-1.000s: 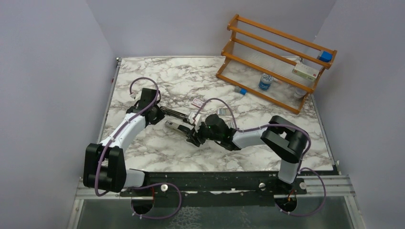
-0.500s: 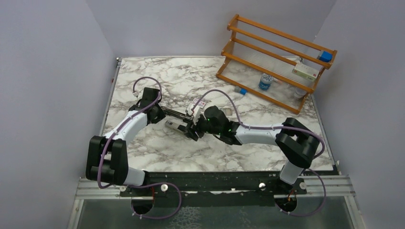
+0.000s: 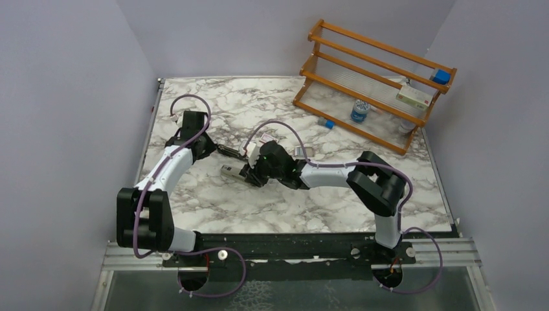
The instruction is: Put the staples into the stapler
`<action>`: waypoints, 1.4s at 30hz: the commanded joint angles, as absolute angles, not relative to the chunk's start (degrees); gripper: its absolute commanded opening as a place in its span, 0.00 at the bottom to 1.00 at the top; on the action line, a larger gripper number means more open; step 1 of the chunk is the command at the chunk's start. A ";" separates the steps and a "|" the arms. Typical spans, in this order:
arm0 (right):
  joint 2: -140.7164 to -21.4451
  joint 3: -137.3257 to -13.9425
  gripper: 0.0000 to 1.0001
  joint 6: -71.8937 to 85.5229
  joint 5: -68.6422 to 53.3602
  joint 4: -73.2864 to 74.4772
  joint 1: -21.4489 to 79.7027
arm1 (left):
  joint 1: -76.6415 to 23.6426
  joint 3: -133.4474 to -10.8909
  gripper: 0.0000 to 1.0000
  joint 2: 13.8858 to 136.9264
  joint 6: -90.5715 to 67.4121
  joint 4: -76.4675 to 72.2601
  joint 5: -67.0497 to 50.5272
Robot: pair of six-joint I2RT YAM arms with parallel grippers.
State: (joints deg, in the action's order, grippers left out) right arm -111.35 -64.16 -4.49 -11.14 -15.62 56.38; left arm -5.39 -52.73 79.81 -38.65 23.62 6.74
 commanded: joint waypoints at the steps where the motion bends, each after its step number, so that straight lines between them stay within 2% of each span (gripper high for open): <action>1: -112.09 -66.19 0.18 -5.86 -12.74 -13.44 56.66 | -4.22 -53.33 0.19 77.94 -36.87 24.67 7.15; 6: -113.92 -68.61 0.06 -6.27 -14.94 -13.30 56.88 | -2.72 -54.56 0.19 77.15 -34.93 25.46 8.40; 11: -116.67 -72.83 0.01 -6.24 -14.57 -10.38 58.59 | -1.69 -55.81 0.21 77.07 -33.23 26.48 9.16; 18: -116.75 -72.40 0.01 -4.80 -15.09 -9.86 59.54 | -1.58 -53.33 0.22 78.20 -33.17 26.50 8.28; 20: -116.88 -71.41 0.01 -4.74 -15.56 -10.92 59.60 | -1.58 -52.21 0.27 78.74 -33.76 26.46 7.38; 30: -118.21 -77.54 0.01 -5.27 -14.33 -7.36 60.10 | -1.51 -51.25 0.32 77.85 -34.43 26.00 6.43; 33: -118.31 -76.09 0.01 -4.60 -13.57 -6.82 60.42 | -1.49 -51.39 0.34 77.26 -34.08 26.04 6.98; 39: -126.34 -72.38 0.01 -3.53 -16.94 -2.49 60.58 | -1.48 -50.61 0.34 77.28 -34.13 26.37 7.14; 42: -125.23 -70.43 0.01 -3.38 -15.87 -3.46 60.78 | -1.41 -50.24 0.34 77.22 -34.17 26.45 7.03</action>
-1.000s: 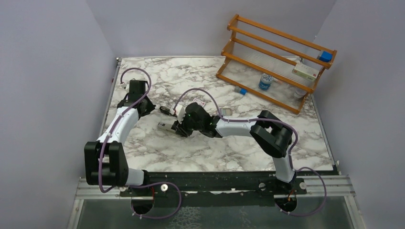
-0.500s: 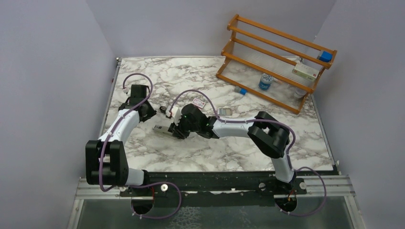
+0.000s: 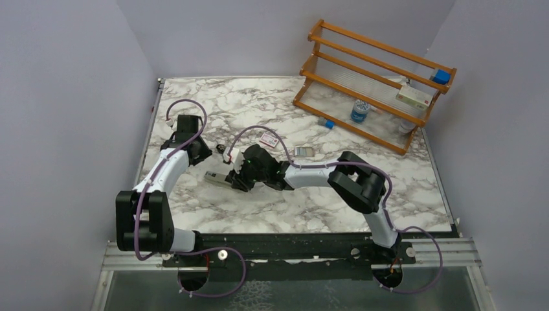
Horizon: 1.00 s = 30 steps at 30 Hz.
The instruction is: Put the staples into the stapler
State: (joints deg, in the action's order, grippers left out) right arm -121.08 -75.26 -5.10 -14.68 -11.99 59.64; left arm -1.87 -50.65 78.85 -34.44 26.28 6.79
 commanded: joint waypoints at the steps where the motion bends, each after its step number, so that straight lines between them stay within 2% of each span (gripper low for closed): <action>1: -124.91 -70.31 0.01 -3.59 -14.98 -3.43 60.82 | -1.42 -50.17 0.34 77.19 -34.14 26.44 6.99; 10: -120.42 -74.58 0.01 -2.26 -12.51 -2.71 60.80 | -1.43 -51.86 0.34 76.52 -33.65 27.16 7.95; 18: -121.15 -83.13 0.01 0.03 -8.91 1.83 60.76 | -1.15 -54.40 0.40 75.41 -32.63 28.55 10.08; 24: -121.87 -84.48 0.09 0.79 -11.21 1.41 60.77 | -0.98 -55.38 0.40 75.91 -32.43 28.77 10.28; 30: -123.10 -83.83 0.33 1.18 -11.21 -1.74 60.85 | -0.92 -55.11 0.41 75.89 -32.38 28.83 10.13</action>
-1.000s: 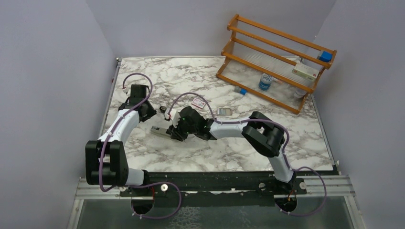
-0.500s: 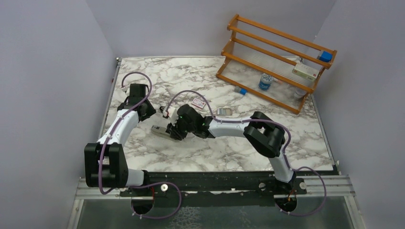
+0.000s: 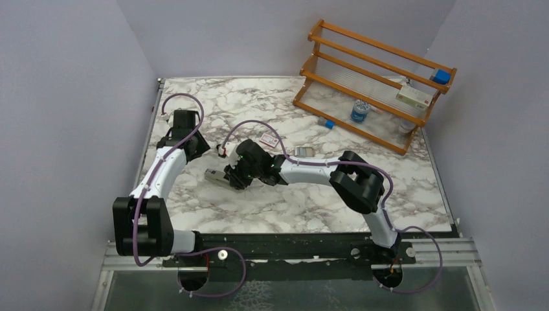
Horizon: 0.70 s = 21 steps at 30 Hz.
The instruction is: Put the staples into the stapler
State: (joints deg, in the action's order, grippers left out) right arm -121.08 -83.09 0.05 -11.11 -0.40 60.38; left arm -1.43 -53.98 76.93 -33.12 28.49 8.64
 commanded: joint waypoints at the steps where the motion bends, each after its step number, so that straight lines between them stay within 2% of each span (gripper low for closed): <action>1: -122.78 -83.87 0.37 1.29 -11.40 -2.36 60.90 | -0.88 -55.14 0.41 75.81 -32.29 28.86 10.18; 6: -118.03 -81.54 0.52 2.91 -10.69 -7.42 60.84 | -0.65 -55.82 0.42 75.19 -31.74 29.15 10.54; 9: -113.30 -78.84 0.57 3.15 -9.49 -10.26 60.90 | -0.60 -56.32 0.44 75.03 -31.31 29.14 10.34; 14: -103.64 -72.41 0.60 2.77 -3.86 -10.75 59.48 | -0.53 -58.02 0.48 76.05 -29.55 28.98 9.11; 21: -89.76 -60.36 0.61 2.86 10.46 -2.07 54.32 | -2.56 -60.42 0.48 77.89 -28.47 28.05 9.22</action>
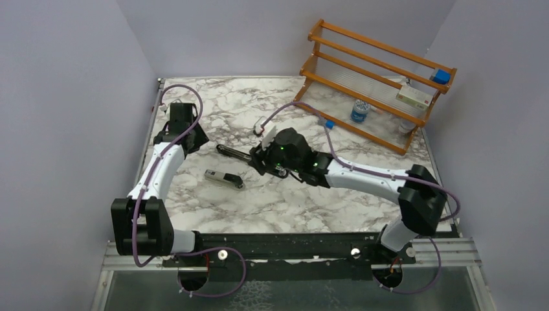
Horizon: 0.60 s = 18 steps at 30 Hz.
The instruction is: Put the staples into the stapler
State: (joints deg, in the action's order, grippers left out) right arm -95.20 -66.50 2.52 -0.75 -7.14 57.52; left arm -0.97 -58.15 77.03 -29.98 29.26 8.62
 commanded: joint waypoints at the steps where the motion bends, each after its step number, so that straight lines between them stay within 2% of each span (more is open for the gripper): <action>1: -88.00 -58.71 0.61 3.52 11.77 -0.56 53.15 | -3.58 -60.64 0.48 78.20 -28.53 27.75 9.43; 3: -84.65 -55.51 0.60 5.62 12.58 1.92 49.53 | -6.43 -60.92 0.48 78.95 -29.04 26.84 10.03; 8: -79.87 -49.37 0.51 10.40 14.37 5.41 42.44 | -14.84 -62.58 0.48 82.69 -30.27 26.33 14.05; 14: -83.59 -47.59 0.42 12.79 9.80 8.00 35.19 | -17.57 -63.49 0.47 85.11 -28.90 24.89 13.34; 18: -88.36 -48.30 0.33 12.30 7.28 8.25 32.81 | -17.67 -63.68 0.46 85.94 -27.57 24.52 12.32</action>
State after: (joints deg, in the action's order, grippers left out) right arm -84.23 -48.03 11.14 10.50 6.20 34.79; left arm -17.63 -61.52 85.52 -29.26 26.20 11.55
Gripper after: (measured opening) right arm 0.359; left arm 0.471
